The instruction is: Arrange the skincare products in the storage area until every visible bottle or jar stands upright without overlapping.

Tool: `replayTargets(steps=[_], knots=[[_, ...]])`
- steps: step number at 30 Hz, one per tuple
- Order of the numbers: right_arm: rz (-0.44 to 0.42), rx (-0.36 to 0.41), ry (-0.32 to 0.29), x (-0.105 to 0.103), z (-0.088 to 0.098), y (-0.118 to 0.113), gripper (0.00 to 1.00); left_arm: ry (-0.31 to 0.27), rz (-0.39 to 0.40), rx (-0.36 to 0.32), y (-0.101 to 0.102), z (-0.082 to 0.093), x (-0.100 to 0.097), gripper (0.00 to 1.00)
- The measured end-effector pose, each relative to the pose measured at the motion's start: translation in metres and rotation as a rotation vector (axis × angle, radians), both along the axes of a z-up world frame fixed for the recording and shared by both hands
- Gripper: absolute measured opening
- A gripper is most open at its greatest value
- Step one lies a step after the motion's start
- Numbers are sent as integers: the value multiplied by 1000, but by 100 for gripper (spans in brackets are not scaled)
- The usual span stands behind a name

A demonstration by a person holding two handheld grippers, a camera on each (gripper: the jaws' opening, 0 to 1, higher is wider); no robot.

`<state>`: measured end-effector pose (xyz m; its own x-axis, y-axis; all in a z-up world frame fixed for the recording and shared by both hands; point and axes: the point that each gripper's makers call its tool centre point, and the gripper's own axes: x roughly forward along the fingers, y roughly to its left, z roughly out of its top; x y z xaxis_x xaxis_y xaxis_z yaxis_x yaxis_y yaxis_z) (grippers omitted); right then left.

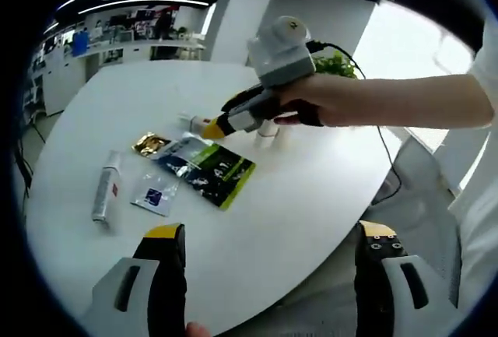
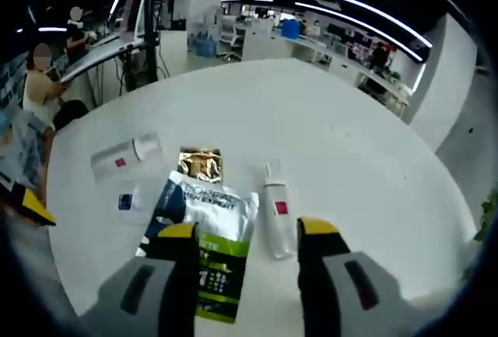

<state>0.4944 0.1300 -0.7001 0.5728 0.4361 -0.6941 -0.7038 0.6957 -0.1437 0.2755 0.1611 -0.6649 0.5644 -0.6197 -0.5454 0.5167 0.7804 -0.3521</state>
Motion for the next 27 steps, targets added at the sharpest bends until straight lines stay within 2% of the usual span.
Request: replayTargets(steps=[5,17,23,27], knots=[[-47,-37,-40,20,-8,2,49,11,5,-5,1,-1,0,88],[-121,-43,-5,45,-25,0,40,23,23,-6,4,-3,2,87],[-145,-41,39,51,-38,1,36,28,31,-9,6,-4,2,87],[-143,-39,42,53,-40,1,35,26,31,-5,6,-4,2,87]])
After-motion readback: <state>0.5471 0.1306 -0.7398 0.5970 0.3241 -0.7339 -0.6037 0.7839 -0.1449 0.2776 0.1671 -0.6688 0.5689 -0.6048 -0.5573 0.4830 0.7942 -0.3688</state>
